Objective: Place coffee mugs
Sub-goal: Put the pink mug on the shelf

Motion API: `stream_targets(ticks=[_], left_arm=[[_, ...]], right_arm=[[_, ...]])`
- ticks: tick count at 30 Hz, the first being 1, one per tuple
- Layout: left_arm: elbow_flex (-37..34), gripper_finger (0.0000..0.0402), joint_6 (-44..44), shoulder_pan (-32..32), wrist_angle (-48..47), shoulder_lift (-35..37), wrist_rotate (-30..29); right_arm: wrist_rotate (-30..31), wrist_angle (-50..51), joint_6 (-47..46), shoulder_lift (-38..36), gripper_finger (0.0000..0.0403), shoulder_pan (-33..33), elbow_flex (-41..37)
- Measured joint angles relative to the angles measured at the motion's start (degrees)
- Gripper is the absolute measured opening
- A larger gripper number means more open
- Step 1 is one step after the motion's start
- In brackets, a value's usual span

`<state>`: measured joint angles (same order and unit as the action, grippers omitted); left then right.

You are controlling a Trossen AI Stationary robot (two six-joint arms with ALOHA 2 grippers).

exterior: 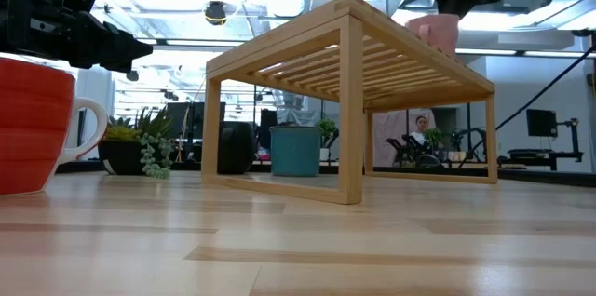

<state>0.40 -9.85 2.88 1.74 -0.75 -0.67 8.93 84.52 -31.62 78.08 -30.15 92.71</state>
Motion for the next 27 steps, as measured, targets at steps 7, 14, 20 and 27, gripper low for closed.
stream_targets(ticks=[7, 14, 20, 27], left_arm=[[0.0, 0.0000, 0.0, 0.0, 0.0, 0.0, 0.0], [0.0, 0.0000, 0.0, 0.0, 0.0, 0.0, 0.0], [0.0, 0.0000, 0.0, 0.0, 0.0, 0.0, 0.0], [0.0, 0.0000, 0.0, 0.0, 0.0, 0.0, 0.0]], right_arm=[[0.2, -0.5, 0.0, -0.1, 0.0060, 0.0, -2.2], [0.1, -1.1, 0.1, 0.0, 0.0061, 0.0, -2.3], [0.0, -1.1, 0.4, 0.0, 0.0062, 0.0, -2.3], [0.1, -1.1, 1.6, 0.0, 0.0075, 0.0, -2.3]])
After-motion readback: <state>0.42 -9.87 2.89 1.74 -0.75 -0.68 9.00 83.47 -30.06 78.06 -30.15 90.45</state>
